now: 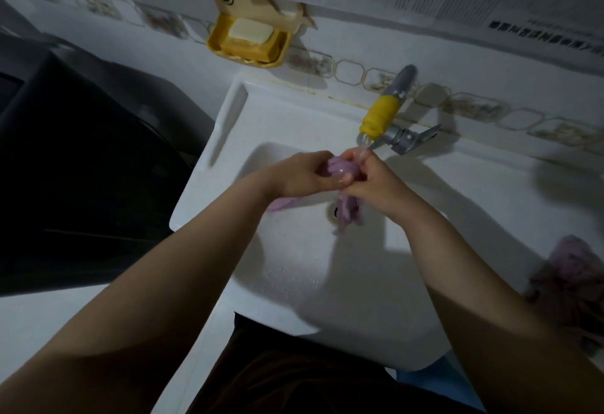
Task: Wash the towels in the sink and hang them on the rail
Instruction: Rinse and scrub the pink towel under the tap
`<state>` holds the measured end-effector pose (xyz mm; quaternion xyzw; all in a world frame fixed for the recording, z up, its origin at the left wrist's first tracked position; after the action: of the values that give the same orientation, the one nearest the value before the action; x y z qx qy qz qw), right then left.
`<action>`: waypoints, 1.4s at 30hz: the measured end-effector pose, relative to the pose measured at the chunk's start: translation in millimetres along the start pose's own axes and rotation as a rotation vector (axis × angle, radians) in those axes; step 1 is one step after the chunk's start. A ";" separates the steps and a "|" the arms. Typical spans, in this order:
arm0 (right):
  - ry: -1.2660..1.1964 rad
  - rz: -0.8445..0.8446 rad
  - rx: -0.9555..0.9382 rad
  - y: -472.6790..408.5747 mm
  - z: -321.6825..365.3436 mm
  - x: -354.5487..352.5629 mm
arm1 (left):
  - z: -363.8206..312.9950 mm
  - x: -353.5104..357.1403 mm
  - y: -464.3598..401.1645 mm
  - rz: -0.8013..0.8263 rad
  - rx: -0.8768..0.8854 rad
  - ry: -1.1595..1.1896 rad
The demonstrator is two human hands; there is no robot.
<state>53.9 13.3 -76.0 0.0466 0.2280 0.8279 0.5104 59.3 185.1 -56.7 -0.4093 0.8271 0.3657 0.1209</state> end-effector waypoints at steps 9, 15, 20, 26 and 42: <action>0.109 0.102 0.104 2.8 -19.8 -5.0 | -16.9 -3.7 -7.6 0.014 0.047 -0.402; 0.135 0.221 0.251 0.9 -39.1 3.9 | -43.6 15.9 -3.5 -0.032 0.193 -0.090; 0.188 0.269 0.308 1.6 -42.3 21.0 | -44.0 17.0 2.8 -0.135 0.117 0.529; -0.258 0.129 0.295 16.2 -59.8 29.6 | -31.8 -1.8 0.0 -0.209 -0.050 1.194; 0.147 0.161 0.210 14.3 -46.1 6.1 | 3.5 -57.3 -24.2 -0.344 -0.332 0.718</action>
<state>24.9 -2.0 -112.0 0.0570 0.3455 0.8390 0.4165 113.9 211.6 -42.9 -0.6564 0.6664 0.3025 -0.1829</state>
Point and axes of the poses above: each hand's wrist, its own y-axis away from the middle knuckle, its own x-axis out of the palm, z = x × y, the point moved 1 cm from there along -y, towards the middle knuckle
